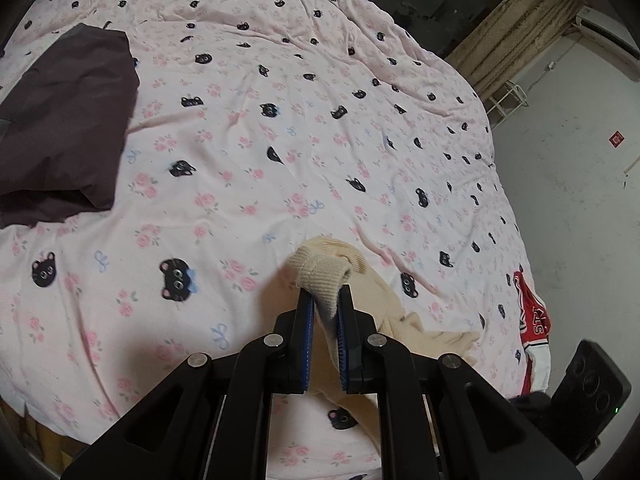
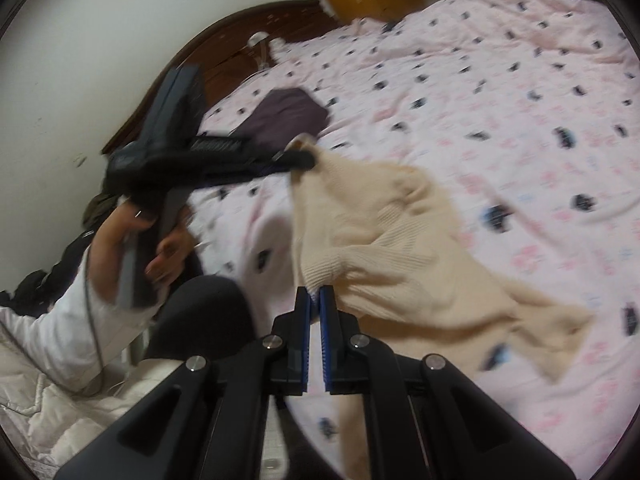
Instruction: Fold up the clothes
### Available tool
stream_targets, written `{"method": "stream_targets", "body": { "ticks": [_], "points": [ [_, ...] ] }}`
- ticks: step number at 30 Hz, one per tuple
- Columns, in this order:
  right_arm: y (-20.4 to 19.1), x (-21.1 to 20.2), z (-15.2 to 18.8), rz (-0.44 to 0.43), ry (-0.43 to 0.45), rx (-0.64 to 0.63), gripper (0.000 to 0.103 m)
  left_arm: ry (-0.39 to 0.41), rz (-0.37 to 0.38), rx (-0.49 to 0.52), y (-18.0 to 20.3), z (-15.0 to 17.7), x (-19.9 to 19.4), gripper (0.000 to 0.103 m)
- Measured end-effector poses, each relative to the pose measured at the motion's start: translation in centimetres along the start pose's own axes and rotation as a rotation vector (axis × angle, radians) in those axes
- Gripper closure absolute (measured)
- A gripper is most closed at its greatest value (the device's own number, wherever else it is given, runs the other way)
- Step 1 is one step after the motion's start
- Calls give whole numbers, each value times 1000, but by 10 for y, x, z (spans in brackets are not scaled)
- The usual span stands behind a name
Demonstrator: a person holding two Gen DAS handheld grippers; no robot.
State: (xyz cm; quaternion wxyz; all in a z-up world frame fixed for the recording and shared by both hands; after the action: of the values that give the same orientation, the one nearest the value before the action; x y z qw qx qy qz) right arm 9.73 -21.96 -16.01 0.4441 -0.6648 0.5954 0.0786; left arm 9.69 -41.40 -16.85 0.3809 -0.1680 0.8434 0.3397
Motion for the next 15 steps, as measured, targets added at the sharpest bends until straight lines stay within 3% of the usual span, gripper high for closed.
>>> {"method": "stream_targets", "body": {
  "ticks": [8,15],
  "points": [
    [-55,52,8,-168,-70,-1,97,-10,-60,56,-15,-19,3,94],
    [-70,92,-2,-190,-80,26,97,-51,-126,106,-35,-27,14,94]
  ]
}}
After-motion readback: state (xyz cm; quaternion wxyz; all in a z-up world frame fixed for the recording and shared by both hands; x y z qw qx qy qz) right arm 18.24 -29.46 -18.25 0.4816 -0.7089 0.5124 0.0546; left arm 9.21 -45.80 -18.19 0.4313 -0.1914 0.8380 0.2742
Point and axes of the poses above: each gripper's, at about its wrist camera, not at the fingertips, and x roughly the way its jaws point, y to its right, z to its underside, the point moved 8 cm from there along x, roughly the way its jaws point, and after that the axes turned 1 degree about y, right-handed, at the moved point
